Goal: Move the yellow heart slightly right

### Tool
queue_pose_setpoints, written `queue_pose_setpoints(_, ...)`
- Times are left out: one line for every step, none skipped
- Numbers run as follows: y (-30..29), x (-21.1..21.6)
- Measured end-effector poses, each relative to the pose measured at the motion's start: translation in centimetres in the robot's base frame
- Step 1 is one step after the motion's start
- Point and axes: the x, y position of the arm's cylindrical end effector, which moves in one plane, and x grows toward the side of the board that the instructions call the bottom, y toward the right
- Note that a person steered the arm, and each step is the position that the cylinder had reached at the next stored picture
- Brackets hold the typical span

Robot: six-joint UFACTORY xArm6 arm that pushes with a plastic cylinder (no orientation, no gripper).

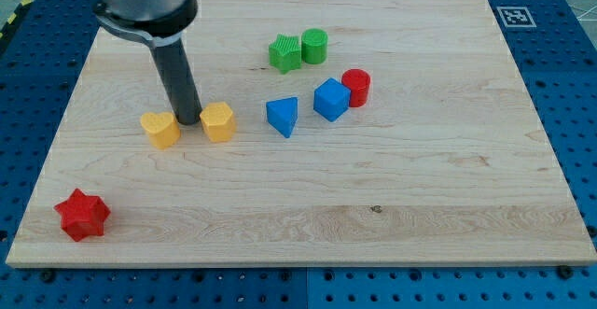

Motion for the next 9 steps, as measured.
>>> queue_pose_setpoints(-1.1, 1.6)
queue_pose_setpoints(-5.1, 2.1)
queue_pose_setpoints(-7.8, 2.1)
queue_pose_setpoints(-7.8, 0.5)
queue_pose_setpoints(-10.9, -0.3)
queue_pose_setpoints(-13.7, 1.1)
queue_pose_setpoints(-13.6, 3.0)
queue_pose_setpoints(-12.3, 3.2)
queue_pose_setpoints(-11.3, 3.2)
